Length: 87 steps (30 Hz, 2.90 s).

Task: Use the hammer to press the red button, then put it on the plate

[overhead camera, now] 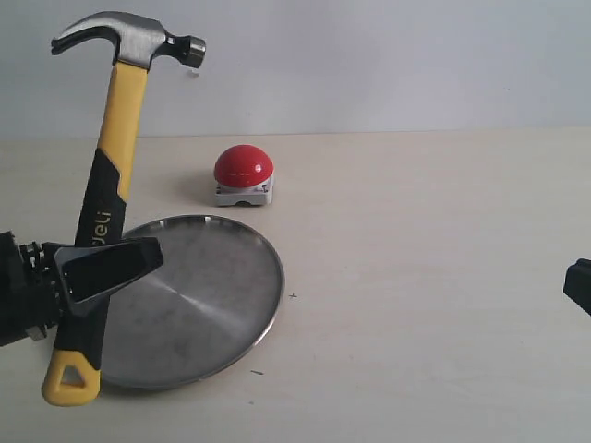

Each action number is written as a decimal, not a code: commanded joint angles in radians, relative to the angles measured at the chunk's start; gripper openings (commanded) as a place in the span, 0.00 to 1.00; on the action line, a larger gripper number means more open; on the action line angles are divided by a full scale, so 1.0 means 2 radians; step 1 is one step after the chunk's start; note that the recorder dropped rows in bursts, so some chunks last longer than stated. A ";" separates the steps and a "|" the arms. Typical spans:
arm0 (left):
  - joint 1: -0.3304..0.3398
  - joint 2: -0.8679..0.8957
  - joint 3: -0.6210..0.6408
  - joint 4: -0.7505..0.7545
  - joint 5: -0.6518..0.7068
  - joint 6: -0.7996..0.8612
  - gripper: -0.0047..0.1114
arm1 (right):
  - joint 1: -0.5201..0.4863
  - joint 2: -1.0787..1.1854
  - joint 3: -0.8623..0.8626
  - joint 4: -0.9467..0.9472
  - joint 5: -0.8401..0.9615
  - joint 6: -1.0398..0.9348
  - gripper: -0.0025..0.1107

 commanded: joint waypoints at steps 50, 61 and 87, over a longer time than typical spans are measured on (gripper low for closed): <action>0.039 0.156 -0.143 0.183 0.158 -0.080 0.04 | -0.001 -0.002 0.002 -0.001 0.001 -0.005 0.02; 0.039 0.196 -0.181 0.244 0.145 -0.119 0.04 | -0.001 -0.002 0.002 -0.001 0.001 -0.005 0.02; 0.039 0.242 -0.190 0.229 0.191 -0.161 0.04 | -0.001 -0.002 0.002 -0.001 0.001 -0.005 0.02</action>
